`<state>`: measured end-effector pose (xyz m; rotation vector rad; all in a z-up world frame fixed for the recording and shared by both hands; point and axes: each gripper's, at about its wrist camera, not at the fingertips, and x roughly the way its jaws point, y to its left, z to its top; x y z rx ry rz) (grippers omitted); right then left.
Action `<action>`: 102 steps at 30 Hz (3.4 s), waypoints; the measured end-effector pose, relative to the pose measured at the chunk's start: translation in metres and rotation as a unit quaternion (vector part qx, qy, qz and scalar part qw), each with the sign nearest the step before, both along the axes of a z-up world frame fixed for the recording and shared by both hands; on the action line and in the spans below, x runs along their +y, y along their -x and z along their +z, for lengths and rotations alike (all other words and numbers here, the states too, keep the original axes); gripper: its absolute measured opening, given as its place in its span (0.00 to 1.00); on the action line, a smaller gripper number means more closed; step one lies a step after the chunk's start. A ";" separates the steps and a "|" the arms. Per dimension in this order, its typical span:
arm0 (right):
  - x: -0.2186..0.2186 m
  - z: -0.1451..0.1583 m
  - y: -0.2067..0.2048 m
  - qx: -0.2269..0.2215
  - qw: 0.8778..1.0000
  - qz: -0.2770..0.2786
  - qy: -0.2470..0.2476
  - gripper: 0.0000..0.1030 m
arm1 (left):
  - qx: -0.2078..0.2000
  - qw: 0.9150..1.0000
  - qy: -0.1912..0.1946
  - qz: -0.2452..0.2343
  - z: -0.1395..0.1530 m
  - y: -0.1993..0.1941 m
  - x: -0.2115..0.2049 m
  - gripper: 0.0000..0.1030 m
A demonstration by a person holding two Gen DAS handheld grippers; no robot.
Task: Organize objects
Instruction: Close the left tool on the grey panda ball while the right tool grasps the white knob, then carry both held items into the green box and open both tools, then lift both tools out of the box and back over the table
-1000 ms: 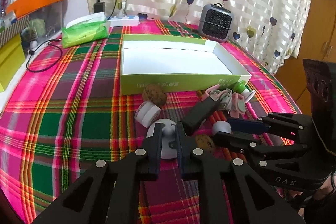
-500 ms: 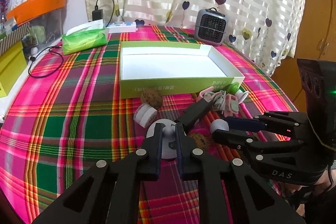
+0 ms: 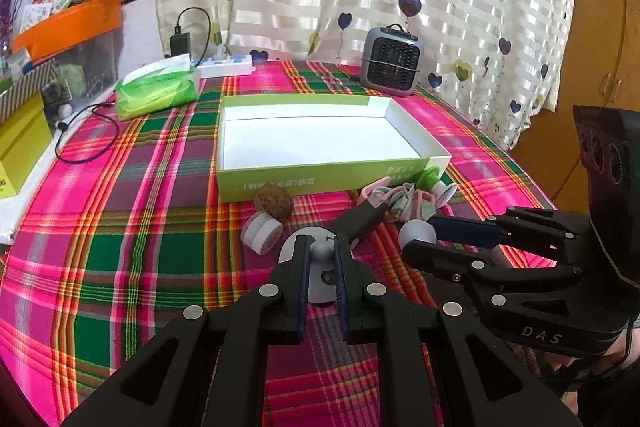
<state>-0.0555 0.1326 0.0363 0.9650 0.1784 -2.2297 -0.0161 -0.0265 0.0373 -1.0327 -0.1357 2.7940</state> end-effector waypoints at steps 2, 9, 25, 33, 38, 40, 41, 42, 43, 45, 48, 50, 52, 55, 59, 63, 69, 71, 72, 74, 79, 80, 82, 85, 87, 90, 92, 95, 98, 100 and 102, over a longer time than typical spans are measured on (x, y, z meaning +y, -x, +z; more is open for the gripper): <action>0.001 0.002 0.000 0.004 1.000 -0.001 0.000 0.32 | 0.003 1.000 0.003 -0.003 0.003 0.000 0.003 0.10; 0.005 0.009 0.002 0.015 1.000 -0.005 0.001 0.32 | 0.006 1.000 0.005 -0.007 0.007 0.007 0.008 0.10; 0.001 0.018 0.014 0.035 0.999 -0.011 -0.005 0.32 | 0.011 1.000 0.004 -0.013 0.014 0.026 0.015 0.10; 0.001 0.023 0.029 0.042 0.999 -0.017 -0.010 0.32 | 0.012 1.000 0.008 -0.018 0.019 0.041 0.016 0.10; -0.001 0.025 0.040 0.045 0.999 -0.018 -0.015 0.32 | 0.011 1.000 0.014 -0.020 0.021 0.057 0.016 0.10; -0.003 0.025 0.047 0.046 0.999 -0.017 -0.019 0.32 | 0.011 1.000 0.014 -0.020 0.022 0.064 0.016 0.10; -0.003 0.025 0.049 0.046 0.999 -0.017 -0.021 0.32 | 0.010 1.000 0.015 -0.019 0.023 0.067 0.015 0.10; -0.004 0.026 0.053 0.047 0.999 -0.017 -0.023 0.32 | 0.010 1.000 0.016 -0.019 0.023 0.070 0.016 0.10; -0.005 0.026 0.055 0.047 0.998 -0.017 -0.025 0.32 | 0.010 1.000 0.015 -0.020 0.024 0.074 0.015 0.10; -0.007 0.026 0.061 0.048 0.998 -0.016 -0.029 0.32 | 0.010 1.000 0.017 -0.021 0.025 0.080 0.015 0.10; -0.008 0.026 0.071 0.047 0.998 -0.019 -0.032 0.32 | 0.011 0.999 0.019 -0.025 0.026 0.088 0.017 0.10; -0.010 0.024 0.077 0.045 0.998 -0.019 -0.036 0.32 | 0.011 0.999 0.021 -0.028 0.026 0.094 0.019 0.10; -0.011 0.022 0.084 0.043 0.998 -0.020 -0.039 0.32 | 0.009 0.999 0.022 -0.030 0.025 0.101 0.020 0.10; -0.013 0.019 0.098 0.038 0.998 -0.021 -0.045 0.32 | 0.007 0.999 0.022 -0.031 0.024 0.114 0.019 0.10; -0.016 0.012 0.114 0.029 0.998 -0.023 -0.058 0.32 | -0.001 0.999 0.020 -0.029 0.018 0.130 0.018 0.10; -0.020 0.004 0.126 0.021 0.997 -0.023 -0.067 0.32 | -0.013 0.999 0.019 -0.028 0.009 0.145 0.016 0.10; -0.025 -0.009 0.138 0.002 0.997 -0.022 -0.074 0.32 | -0.028 0.999 0.018 -0.031 -0.002 0.157 0.016 0.10; -0.026 -0.012 0.140 -0.003 0.997 -0.021 -0.075 0.32 | -0.031 0.999 0.018 -0.033 -0.005 0.159 0.016 0.10; -0.026 -0.014 0.141 -0.006 0.997 -0.021 -0.076 0.32 | -0.033 0.999 0.019 -0.035 -0.006 0.161 0.017 0.10; -0.026 -0.017 0.143 -0.011 0.997 -0.020 -0.078 0.32 | -0.036 0.998 0.019 -0.037 -0.009 0.162 0.017 0.10; -0.025 -0.020 0.146 -0.017 0.996 -0.021 -0.079 0.32 | -0.040 0.998 0.020 -0.038 -0.013 0.166 0.017 0.11; -0.025 -0.020 0.147 -0.018 0.996 -0.022 -0.080 0.32 | -0.039 0.998 0.021 -0.039 -0.013 0.166 0.017 0.11; -0.025 -0.021 0.148 -0.020 0.996 -0.022 -0.080 0.32 | -0.038 0.998 0.023 -0.041 -0.013 0.166 0.018 0.11; -0.025 -0.020 0.146 -0.014 0.996 -0.025 -0.082 0.34 | -0.036 0.998 0.026 -0.042 -0.012 0.165 0.018 0.13; -0.025 -0.019 0.145 -0.009 0.996 -0.027 -0.082 0.41 | -0.033 0.998 0.023 -0.041 -0.011 0.165 0.017 0.21; -0.024 -0.016 0.143 -0.005 0.996 -0.026 -0.079 0.42 | -0.031 0.999 0.021 -0.040 -0.008 0.163 0.017 0.22; -0.023 -0.013 0.140 0.000 0.996 -0.027 -0.080 0.42 | -0.029 0.999 0.019 -0.040 -0.006 0.161 0.016 0.22; -0.020 -0.007 0.134 0.008 0.997 -0.027 -0.079 0.42 | -0.026 0.999 0.017 -0.039 -0.001 0.156 0.015 0.22; -0.016 0.000 0.127 0.018 0.997 -0.030 -0.074 0.42 | -0.019 0.999 0.020 -0.035 0.004 0.147 0.014 0.22; -0.013 0.005 0.121 0.027 0.997 -0.032 -0.070 0.42 | -0.017 0.999 0.019 -0.035 0.007 0.142 0.014 0.22; -0.010 0.010 0.114 0.036 0.997 -0.033 -0.067 0.42 | -0.016 0.999 0.019 -0.035 0.008 0.137 0.015 0.22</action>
